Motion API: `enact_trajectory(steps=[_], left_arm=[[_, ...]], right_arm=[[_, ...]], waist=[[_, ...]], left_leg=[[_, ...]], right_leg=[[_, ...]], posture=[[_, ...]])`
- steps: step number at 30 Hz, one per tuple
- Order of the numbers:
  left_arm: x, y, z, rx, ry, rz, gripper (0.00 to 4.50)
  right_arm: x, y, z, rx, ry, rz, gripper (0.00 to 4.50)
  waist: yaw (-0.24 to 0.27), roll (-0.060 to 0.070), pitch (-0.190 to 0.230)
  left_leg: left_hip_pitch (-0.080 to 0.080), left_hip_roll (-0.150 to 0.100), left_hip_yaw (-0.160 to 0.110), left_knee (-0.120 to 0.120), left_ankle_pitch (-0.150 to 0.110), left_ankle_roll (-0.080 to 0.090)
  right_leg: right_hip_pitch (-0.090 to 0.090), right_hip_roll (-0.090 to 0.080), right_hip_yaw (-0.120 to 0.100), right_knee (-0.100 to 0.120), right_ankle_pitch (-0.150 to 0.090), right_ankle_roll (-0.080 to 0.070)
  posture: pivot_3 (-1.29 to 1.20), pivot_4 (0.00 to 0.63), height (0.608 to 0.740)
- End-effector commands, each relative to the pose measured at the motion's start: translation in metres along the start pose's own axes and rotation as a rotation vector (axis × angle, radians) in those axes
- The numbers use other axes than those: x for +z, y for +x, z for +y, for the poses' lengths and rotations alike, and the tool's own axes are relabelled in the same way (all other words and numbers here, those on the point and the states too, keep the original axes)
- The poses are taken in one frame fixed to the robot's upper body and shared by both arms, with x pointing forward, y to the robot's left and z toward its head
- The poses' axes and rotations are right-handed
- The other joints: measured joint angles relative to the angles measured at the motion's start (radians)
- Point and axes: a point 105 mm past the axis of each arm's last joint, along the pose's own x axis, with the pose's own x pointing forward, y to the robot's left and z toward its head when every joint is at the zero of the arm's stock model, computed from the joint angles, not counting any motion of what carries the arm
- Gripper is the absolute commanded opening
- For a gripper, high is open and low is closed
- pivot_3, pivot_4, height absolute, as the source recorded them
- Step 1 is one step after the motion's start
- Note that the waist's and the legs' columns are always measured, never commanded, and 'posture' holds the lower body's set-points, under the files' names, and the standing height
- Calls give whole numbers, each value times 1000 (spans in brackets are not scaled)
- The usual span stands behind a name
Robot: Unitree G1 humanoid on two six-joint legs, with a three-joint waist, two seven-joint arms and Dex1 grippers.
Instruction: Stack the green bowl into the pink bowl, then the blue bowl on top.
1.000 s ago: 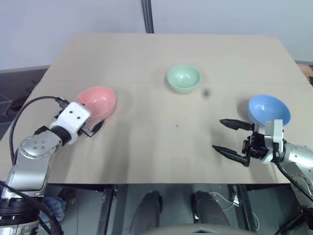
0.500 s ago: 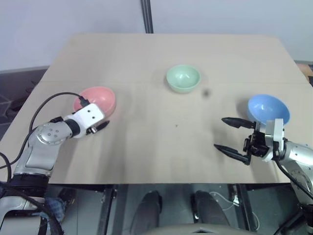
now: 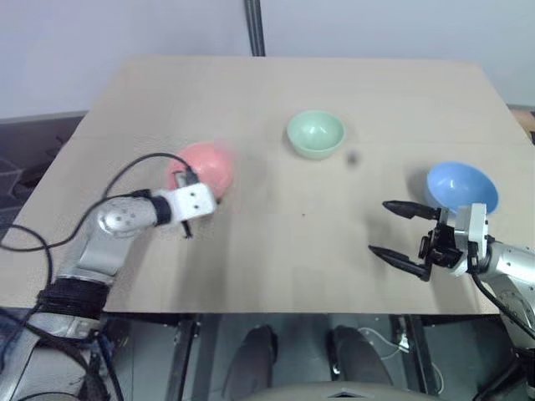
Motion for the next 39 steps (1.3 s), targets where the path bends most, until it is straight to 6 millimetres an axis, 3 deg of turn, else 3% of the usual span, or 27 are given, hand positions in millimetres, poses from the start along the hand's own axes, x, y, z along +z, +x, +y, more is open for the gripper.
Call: enact_trajectory(steps=[1, 6, 13, 17, 22, 26, 27, 36, 39], left_arm=[[43, 8, -6, -99, 173, -137, 45], [83, 15, -32, -284, 369, -260, 45], [93, 14, -50, -395, 491, -310, 45], [91, 17, -45, -359, 487, -304, 45], [88, 26, -25, -194, 495, -286, 2117], [91, 28, -14, -113, 445, -309, 4170], [91, 28, -12, -95, 427, -310, 4425], [104, 9, 7, 55, 168, -437, 4425], [97, -6, 21, 129, -145, -492, 4425]], right_arm=[[8, -2, -3, -3, -52, -4, 4500], [13, 0, 0, 14, -65, 1, 4500], [13, 0, 2, 5, -61, 0, 4500], [12, 0, 2, -1, -57, 1, 4500], [10, 0, 2, -4, -55, 2, 4500], [10, 1, 2, 0, -53, 1, 4500], [10, 1, 2, 1, -52, 1, 4500], [9, 1, 4, 3, -45, 2, 4500], [8, 0, 4, 4, -42, 4, 4500]], waist=[[0, 0, 0], [-5, 0, 0], [-5, 0, 0], [-5, 0, 0], [-3, 0, 0], [-4, 0, 0], [-4, 0, 0], [-4, 0, 0], [-6, 0, 0]], left_leg=[[0, 0, 0, 0, 0, 0], [0, 0, 0, 0, 0, 0], [0, 0, 0, 1, 0, 0], [0, 0, 0, 1, 0, 0], [0, 0, -1, 2, 0, 0], [0, 0, -1, 2, 0, 0], [0, 0, -1, 2, 0, 0], [0, 0, -1, 2, 0, 0], [0, 0, -1, 3, 0, 0]], right_leg=[[0, 0, 0, 0, 0, 0], [0, 0, 0, 0, 0, 0], [0, 1, 0, 1, 0, 0], [0, 1, 0, 1, 0, 0], [0, 1, 0, 1, 0, 0], [0, 1, 0, 1, 0, 0], [0, 1, 0, 1, 0, 0], [0, 1, 0, 1, 0, 0], [0, 1, -1, 1, 0, 0]], posture=[[0, 150, 740], [0, 150, 740], [0, 150, 740], [0, 150, 740], [0, 150, 740], [0, 150, 740], [0, 150, 740], [0, 150, 740], [0, 150, 740]])
